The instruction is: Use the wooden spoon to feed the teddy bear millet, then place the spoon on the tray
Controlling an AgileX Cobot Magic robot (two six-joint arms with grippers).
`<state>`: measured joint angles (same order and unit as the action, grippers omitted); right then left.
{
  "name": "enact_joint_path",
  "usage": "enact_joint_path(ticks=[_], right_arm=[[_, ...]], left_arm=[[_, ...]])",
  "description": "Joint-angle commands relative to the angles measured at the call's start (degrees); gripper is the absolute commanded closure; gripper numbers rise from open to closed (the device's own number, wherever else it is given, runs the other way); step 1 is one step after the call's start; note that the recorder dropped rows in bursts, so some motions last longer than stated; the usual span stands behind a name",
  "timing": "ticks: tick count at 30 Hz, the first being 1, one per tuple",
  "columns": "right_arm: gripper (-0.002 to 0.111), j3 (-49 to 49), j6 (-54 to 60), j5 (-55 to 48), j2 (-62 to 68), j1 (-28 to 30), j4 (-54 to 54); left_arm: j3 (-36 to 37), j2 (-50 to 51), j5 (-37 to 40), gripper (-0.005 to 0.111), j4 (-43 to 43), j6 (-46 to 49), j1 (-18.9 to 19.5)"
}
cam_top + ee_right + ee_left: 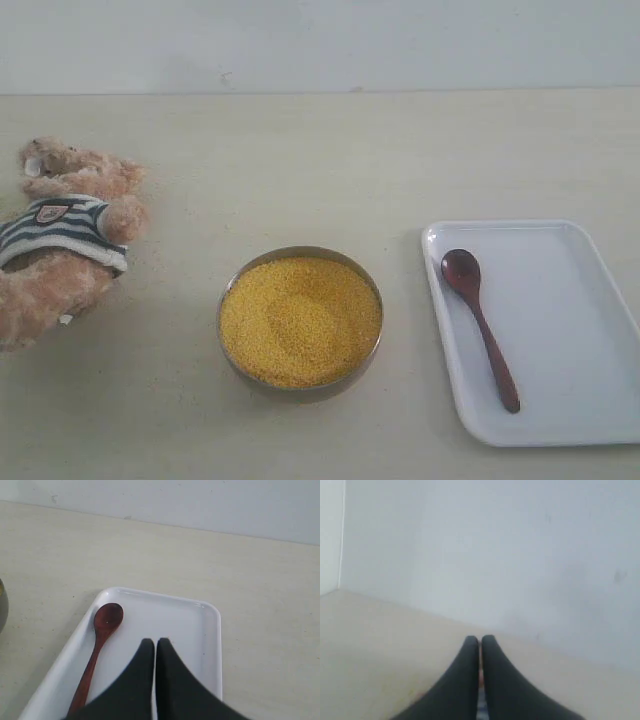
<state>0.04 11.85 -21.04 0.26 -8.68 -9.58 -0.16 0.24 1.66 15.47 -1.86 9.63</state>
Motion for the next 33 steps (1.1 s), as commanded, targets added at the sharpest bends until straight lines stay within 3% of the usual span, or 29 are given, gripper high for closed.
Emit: enact_joint_path(ticks=[1, 4, 7, 11, 15, 18, 20, 23, 27, 30, 33], right_arm=[[0.107, -0.04, 0.02, 0.02, -0.26, 0.17, 0.05], [0.107, -0.04, 0.02, 0.02, -0.26, 0.17, 0.05], [0.107, -0.04, 0.14, 0.02, -0.26, 0.17, 0.05], [0.107, -0.04, 0.03, 0.02, -0.26, 0.17, 0.05], [0.107, -0.04, 0.15, 0.02, -0.26, 0.17, 0.05], [0.107, -0.04, 0.15, 0.02, -0.26, 0.17, 0.05], [0.107, -0.04, 0.15, 0.02, -0.26, 0.17, 0.05], [0.107, -0.04, 0.15, 0.02, -0.26, 0.17, 0.05], [0.107, -0.04, 0.03, 0.02, -0.26, 0.17, 0.05], [0.107, -0.04, 0.15, 0.02, -0.26, 0.17, 0.05], [0.107, -0.04, 0.15, 0.02, -0.26, 0.17, 0.05]], left_arm=[[0.16, -0.24, -16.63, 0.103, 9.47, -12.65, 0.03], [0.16, -0.24, -24.15, 0.103, 9.6, -18.9, 0.03], [-1.64, -0.24, -27.77, 0.103, 8.43, -19.36, 0.03], [-7.79, 0.83, -29.38, 0.103, 2.2, -18.91, 0.03], [-17.55, 6.69, -26.09, 0.103, -2.64, -16.14, 0.03], [-26.99, 14.49, -14.61, 0.103, -8.32, -9.98, 0.03], [-34.35, 20.81, -0.74, 0.103, -11.98, -6.59, 0.03], [-43.15, 30.31, 18.59, 0.103, -13.01, -2.97, 0.03], [-49.72, 42.52, 34.45, 0.102, -12.9, -1.1, -0.27], [-50.91, 50.31, 39.43, 0.09, -11.44, -1.0, -1.3], [-50.91, 57.37, 42.85, 0.062, -8.85, 1.13, -3.12]])
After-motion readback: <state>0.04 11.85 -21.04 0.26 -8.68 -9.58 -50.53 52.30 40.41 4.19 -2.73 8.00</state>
